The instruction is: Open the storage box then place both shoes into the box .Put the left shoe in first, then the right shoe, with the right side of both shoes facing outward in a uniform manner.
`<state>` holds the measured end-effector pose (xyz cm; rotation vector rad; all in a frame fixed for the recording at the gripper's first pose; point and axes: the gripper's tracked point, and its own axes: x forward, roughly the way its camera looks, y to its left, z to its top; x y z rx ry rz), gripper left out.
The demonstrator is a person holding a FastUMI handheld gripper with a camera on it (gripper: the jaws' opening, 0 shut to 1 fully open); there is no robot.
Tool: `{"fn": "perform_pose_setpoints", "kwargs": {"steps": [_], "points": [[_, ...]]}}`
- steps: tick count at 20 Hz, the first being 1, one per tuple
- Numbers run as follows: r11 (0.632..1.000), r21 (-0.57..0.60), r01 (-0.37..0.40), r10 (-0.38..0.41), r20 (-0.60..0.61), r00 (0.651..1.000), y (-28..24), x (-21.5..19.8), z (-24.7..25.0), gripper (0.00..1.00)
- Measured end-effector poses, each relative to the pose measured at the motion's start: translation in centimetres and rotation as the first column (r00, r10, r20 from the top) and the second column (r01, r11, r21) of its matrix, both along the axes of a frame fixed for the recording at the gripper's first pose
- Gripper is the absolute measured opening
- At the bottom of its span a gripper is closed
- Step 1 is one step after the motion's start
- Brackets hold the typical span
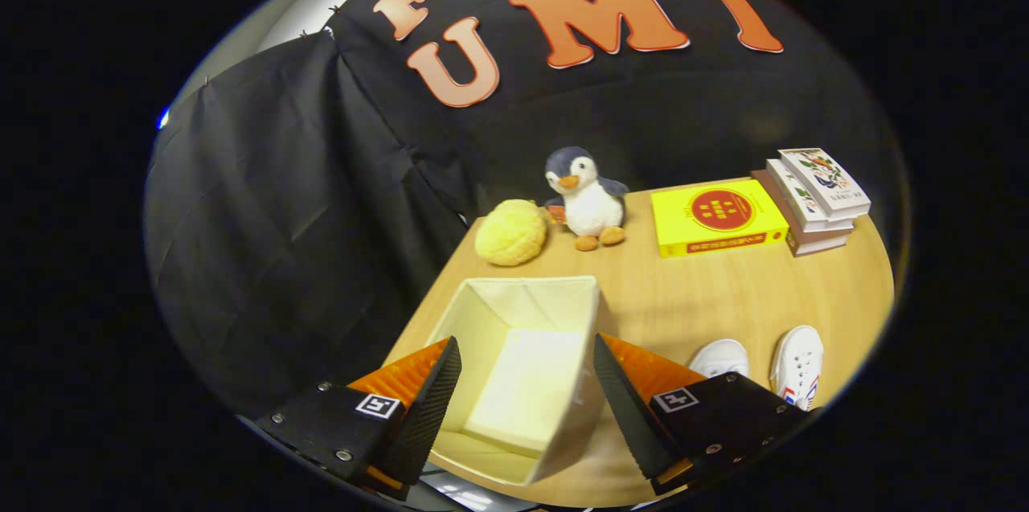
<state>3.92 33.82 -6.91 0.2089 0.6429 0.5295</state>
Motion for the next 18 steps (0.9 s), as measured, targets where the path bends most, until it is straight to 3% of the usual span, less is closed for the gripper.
{"fn": "perform_pose_setpoints", "kwargs": {"steps": [4,7,14,18], "points": [[0.993,-0.098,0.060,-0.067,-0.074,0.995,-6.6,0.5,-3.8,0.98],[0.980,-0.189,0.064,-0.090,-0.135,0.987,-10.7,0.5,-6.6,0.98],[0.949,-0.315,-0.021,-0.103,-0.373,0.922,-15.8,-1.7,-13.4,0.98],[0.939,-0.334,-0.082,-0.093,-0.475,0.875,-15.9,-2.2,-16.1,0.90]]}}
